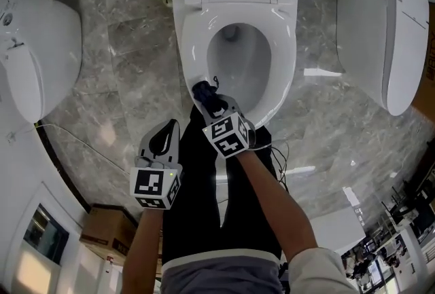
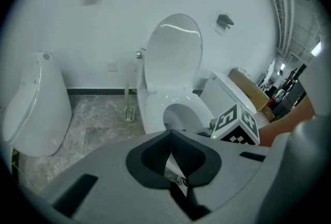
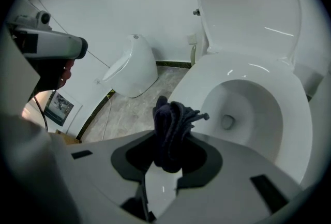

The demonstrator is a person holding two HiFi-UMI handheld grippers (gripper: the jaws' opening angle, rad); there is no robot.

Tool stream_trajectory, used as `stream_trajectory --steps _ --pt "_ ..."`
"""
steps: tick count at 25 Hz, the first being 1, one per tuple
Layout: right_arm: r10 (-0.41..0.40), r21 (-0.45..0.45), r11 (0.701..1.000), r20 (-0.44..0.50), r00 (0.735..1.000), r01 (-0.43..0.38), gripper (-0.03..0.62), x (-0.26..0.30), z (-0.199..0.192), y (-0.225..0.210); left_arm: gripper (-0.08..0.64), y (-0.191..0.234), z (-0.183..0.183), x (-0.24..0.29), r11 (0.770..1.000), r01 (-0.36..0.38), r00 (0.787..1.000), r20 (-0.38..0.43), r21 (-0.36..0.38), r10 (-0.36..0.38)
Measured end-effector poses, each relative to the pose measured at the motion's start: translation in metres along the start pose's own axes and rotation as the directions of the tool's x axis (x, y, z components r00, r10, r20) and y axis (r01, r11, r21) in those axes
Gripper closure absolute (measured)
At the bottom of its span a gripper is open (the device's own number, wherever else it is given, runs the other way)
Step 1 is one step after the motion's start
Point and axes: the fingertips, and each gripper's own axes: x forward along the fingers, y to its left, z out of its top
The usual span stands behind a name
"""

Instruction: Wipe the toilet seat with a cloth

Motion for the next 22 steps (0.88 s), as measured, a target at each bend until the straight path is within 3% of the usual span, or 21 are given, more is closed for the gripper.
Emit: stream_trajectory --steps 12,22 --pt "0.076 0.101 0.993 -0.093 0.993 -0.067 0.49 -0.035 -0.076 0.008 0.551 -0.027 -0.006 0.016 0.997 0.061 0.996 -0.068 0.053 -0.057" --pt "0.082 0.162 0.985 -0.166 0.983 -0.055 0.491 -0.069 -0.127 -0.032 0.551 -0.057 -0.019 0.042 0.988 0.116 0.987 -0.125 0.1 -0.103"
